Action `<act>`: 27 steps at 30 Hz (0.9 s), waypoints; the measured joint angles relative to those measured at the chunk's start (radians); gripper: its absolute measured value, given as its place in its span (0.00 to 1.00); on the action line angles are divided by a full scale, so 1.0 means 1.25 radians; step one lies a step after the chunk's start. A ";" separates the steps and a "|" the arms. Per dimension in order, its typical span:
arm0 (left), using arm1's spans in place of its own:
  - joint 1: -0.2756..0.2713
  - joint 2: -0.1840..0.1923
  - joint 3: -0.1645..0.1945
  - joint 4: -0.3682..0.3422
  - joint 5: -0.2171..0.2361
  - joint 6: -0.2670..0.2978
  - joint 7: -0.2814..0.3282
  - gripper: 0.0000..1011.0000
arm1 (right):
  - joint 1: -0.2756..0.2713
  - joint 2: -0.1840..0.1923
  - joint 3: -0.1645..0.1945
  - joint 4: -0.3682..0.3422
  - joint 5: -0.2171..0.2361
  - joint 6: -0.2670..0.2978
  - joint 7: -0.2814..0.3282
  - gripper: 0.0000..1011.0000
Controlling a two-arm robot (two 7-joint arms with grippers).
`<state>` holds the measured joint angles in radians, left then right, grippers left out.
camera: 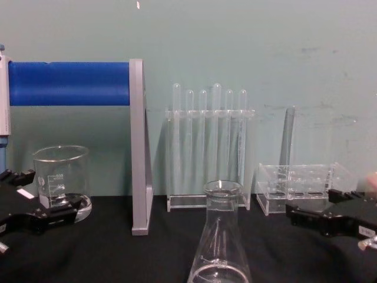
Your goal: Grasp the erlenmeyer flask with one hand, shake it three times, then place it back.
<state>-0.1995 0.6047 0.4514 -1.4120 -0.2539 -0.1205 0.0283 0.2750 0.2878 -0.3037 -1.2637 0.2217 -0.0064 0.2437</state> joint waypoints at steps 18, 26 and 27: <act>0.000 0.000 0.000 0.000 0.000 0.000 0.000 0.99 | 0.000 0.000 -0.002 -0.001 0.000 -0.001 -0.005 0.99; 0.000 0.000 0.000 0.000 0.000 0.000 0.000 0.99 | 0.000 0.000 -0.002 -0.001 0.000 -0.001 -0.005 0.99; 0.000 0.000 0.000 0.000 0.000 0.000 0.000 0.99 | 0.001 0.000 -0.002 -0.001 0.000 -0.001 -0.005 0.99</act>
<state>-0.1995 0.6046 0.4514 -1.4120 -0.2539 -0.1205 0.0283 0.2757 0.2883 -0.3058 -1.2647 0.2221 -0.0077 0.2372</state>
